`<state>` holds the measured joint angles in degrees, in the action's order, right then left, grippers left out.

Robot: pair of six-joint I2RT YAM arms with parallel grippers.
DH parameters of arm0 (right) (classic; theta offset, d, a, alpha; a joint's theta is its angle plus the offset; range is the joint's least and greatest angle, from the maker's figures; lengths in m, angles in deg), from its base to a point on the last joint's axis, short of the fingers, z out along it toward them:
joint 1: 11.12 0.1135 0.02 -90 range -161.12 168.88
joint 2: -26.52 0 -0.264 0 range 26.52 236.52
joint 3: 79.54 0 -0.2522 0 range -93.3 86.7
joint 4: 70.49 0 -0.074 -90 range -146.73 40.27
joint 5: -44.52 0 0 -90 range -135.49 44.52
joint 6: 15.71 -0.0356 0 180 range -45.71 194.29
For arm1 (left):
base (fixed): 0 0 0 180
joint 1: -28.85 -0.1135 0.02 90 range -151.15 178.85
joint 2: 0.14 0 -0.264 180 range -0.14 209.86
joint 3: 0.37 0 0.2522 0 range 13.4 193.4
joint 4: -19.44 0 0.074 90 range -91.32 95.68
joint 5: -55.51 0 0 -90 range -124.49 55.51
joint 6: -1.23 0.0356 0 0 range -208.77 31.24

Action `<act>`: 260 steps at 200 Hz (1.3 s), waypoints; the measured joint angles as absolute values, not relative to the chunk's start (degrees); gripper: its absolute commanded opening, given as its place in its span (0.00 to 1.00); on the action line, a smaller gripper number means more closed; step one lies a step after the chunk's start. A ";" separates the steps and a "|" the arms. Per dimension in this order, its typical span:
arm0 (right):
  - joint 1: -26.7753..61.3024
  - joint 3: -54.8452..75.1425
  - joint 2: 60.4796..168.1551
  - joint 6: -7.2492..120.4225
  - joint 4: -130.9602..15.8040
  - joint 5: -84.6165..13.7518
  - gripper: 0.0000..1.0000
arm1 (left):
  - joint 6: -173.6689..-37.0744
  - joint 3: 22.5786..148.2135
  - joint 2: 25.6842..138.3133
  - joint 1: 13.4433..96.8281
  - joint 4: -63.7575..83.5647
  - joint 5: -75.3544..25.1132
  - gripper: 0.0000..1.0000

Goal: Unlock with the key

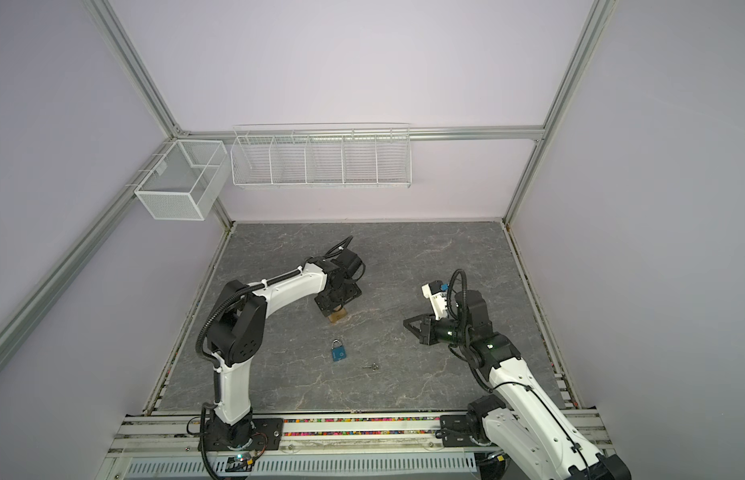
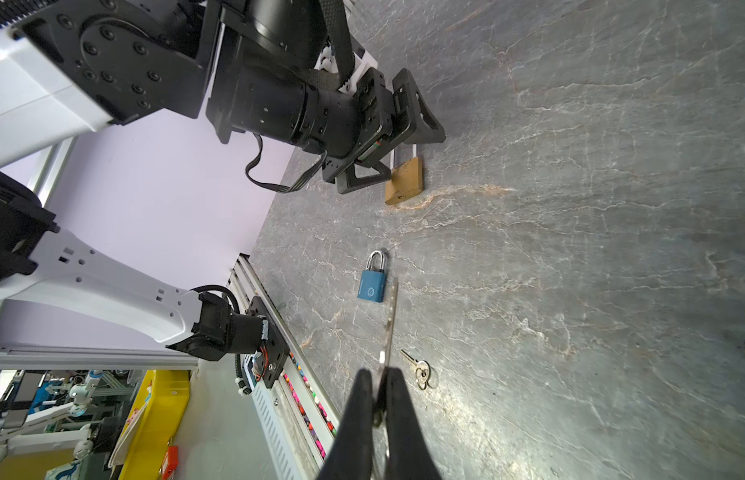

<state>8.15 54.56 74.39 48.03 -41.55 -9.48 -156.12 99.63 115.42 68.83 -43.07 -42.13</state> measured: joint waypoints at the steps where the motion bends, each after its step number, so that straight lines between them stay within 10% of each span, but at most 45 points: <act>1: 8.06 54.56 74.46 48.07 -41.55 -9.41 0.06 | -156.12 99.63 115.42 68.83 -43.11 -42.13 0.90; 114: 5.15 54.56 77.83 48.37 -42.62 -5.93 0.06 | -155.55 94.80 115.23 68.31 -43.57 -40.38 0.87; 210: 3.97 54.56 78.28 48.64 -42.23 -5.54 0.06 | -154.54 92.57 114.09 66.60 -42.17 -38.24 0.61; 228: 3.89 54.56 78.28 48.68 -42.14 -5.54 0.06 | -154.63 92.09 113.74 66.43 -41.71 -38.07 0.41; 245: 3.45 54.56 78.28 48.83 -41.92 -5.54 0.06 | -154.67 91.65 113.24 66.32 -40.64 -37.50 0.00; 260: 2.84 54.56 78.31 48.88 -41.83 -5.54 0.06 | -154.48 91.50 112.87 66.19 -38.65 -36.23 0.00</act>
<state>2.84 54.56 78.31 48.88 -41.83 -5.54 -154.48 91.50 112.87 66.19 -38.65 -36.23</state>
